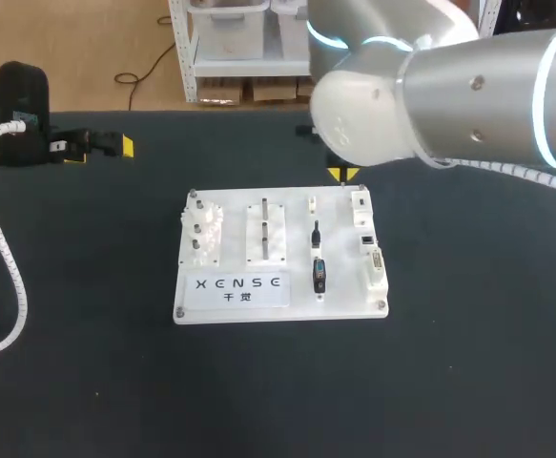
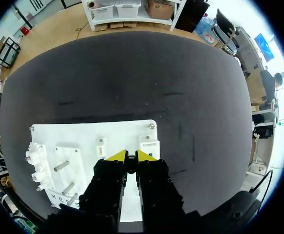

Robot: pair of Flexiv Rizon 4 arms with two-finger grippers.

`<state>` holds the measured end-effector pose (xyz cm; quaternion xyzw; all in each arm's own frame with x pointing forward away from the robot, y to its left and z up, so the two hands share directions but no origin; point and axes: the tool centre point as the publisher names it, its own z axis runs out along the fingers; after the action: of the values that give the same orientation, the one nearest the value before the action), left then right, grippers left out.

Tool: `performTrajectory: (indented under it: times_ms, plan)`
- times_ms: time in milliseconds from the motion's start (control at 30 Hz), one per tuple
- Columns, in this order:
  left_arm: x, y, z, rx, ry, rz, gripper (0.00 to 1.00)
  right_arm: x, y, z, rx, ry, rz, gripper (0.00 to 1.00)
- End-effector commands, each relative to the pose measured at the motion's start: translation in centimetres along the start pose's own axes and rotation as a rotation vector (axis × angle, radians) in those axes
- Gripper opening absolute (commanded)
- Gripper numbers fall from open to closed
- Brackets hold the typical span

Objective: Insert the USB connector, Ethernet cable, and multi-pin plug into their matching sockets one by one.

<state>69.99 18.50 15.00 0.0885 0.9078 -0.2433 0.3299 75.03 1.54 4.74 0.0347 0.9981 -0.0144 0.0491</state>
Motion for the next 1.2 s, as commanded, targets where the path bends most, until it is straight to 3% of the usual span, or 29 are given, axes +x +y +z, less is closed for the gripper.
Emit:
performTrajectory:
  times_ms: [33,500,1200]
  plan:
    - [0.0,0.0,0.0,0.0,0.0,0.0,1.0,0.8,-1.2,0.4,-0.01,-0.046,0.01,0.0]
    - [0.0,0.0,0.0,0.0,0.0,0.0,1.0,1.2,-2.5,1.7,0.013,-0.023,0.021,0.0]
    - [0.0,0.0,0.0,0.0,0.0,0.0,1.0,1.6,-2.6,2.5,0.033,-0.012,0.015,0.0]
